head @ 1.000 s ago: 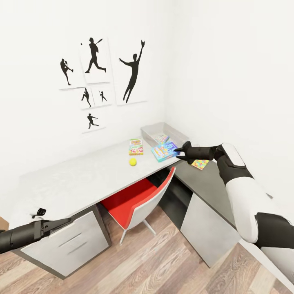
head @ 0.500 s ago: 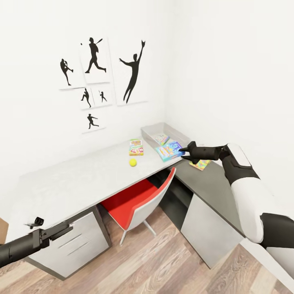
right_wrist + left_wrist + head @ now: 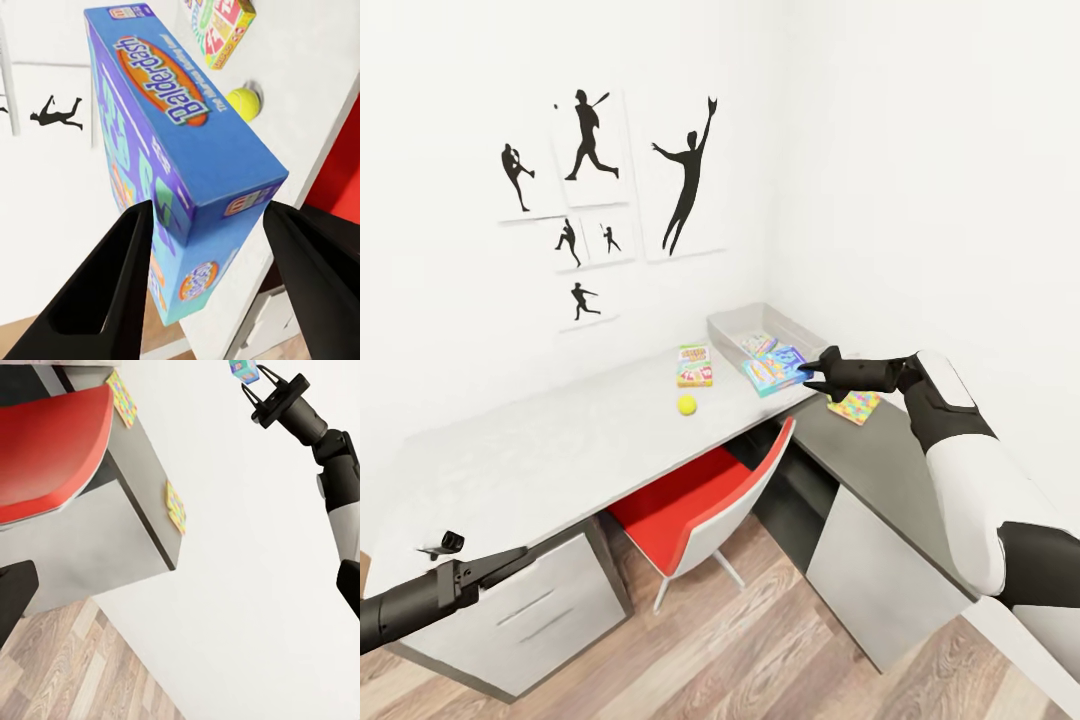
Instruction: Put all the toys in the child's room - the three board games (two on the bed and one on the table), the two jigsaw puzzles on the table, and the tennis ball on the table - inside the toy box on the table in the child's room.
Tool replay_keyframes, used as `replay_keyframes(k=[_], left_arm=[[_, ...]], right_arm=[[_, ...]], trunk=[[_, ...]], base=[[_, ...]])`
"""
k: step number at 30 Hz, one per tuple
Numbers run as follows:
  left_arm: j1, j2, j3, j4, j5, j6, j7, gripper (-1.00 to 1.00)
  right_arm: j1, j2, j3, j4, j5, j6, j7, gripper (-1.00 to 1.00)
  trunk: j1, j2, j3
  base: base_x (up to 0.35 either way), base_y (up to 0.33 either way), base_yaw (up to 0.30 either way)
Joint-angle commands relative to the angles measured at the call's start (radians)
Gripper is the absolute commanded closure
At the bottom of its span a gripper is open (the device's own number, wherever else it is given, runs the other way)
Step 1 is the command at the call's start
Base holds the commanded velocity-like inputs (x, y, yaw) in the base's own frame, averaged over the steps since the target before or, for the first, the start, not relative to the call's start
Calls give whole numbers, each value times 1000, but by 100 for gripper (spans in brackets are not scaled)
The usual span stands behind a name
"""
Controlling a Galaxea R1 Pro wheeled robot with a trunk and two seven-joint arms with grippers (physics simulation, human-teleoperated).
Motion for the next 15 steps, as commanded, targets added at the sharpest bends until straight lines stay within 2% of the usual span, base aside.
replay_keyframes(k=[1,15], left_arm=[[-1,0,0,-1,0,11,-4,-100],[-1,1,0,0,0,11,-4,-100]], right_arm=[[-1,0,-2,-1,-9,2,-10,100],[-1,2,-2,-1,-11,2,-10,100]], trunk=[[1,-2,-2],[1,-2,-2]], base=[[38,0,0],[97,0,0]])
